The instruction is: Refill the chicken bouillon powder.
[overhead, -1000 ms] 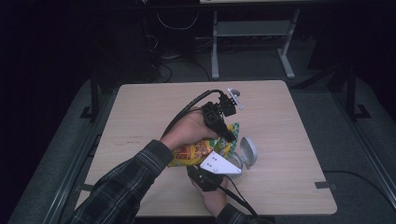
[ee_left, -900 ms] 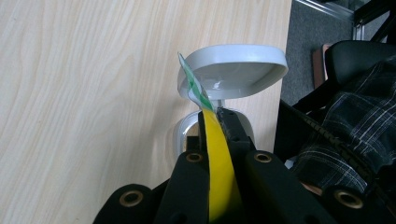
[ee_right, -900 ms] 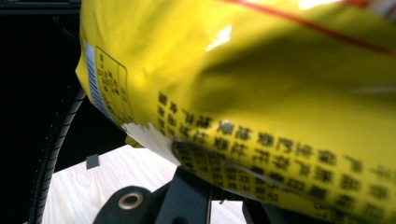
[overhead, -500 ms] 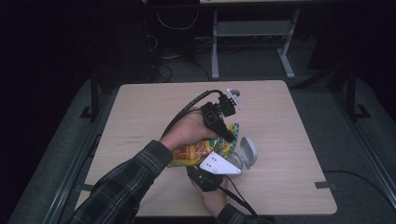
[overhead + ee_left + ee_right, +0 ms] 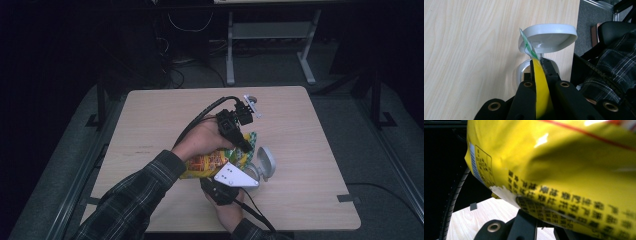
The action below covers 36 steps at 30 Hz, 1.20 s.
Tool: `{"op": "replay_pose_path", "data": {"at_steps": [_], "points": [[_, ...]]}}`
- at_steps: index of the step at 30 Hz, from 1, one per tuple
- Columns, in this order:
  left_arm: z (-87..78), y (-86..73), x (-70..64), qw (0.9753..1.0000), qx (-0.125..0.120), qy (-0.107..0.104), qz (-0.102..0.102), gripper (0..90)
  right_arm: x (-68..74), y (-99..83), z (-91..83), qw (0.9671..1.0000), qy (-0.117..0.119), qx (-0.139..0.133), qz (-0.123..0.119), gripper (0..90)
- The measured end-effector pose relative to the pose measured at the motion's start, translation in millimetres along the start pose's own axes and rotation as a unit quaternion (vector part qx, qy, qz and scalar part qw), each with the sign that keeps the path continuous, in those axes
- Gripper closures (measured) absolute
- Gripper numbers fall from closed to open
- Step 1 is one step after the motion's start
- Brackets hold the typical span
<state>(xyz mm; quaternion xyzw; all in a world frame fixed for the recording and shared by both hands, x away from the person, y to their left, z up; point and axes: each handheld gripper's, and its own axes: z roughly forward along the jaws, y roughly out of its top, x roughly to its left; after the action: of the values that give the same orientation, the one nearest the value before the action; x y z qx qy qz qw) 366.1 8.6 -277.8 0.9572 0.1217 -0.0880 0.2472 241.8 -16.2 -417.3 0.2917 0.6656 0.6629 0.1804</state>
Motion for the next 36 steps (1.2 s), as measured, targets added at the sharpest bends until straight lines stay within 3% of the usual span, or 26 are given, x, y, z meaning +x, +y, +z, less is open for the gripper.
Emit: {"op": "replay_pose_path", "data": {"at_steps": [36], "points": [[1.5, 5.4, -1.5, 1.0000, 0.003, 0.000, 0.007, 89.9, -2.3, 1.4, -2.2, 1.0000, -0.006, -0.002, 0.001, 90.0]]}}
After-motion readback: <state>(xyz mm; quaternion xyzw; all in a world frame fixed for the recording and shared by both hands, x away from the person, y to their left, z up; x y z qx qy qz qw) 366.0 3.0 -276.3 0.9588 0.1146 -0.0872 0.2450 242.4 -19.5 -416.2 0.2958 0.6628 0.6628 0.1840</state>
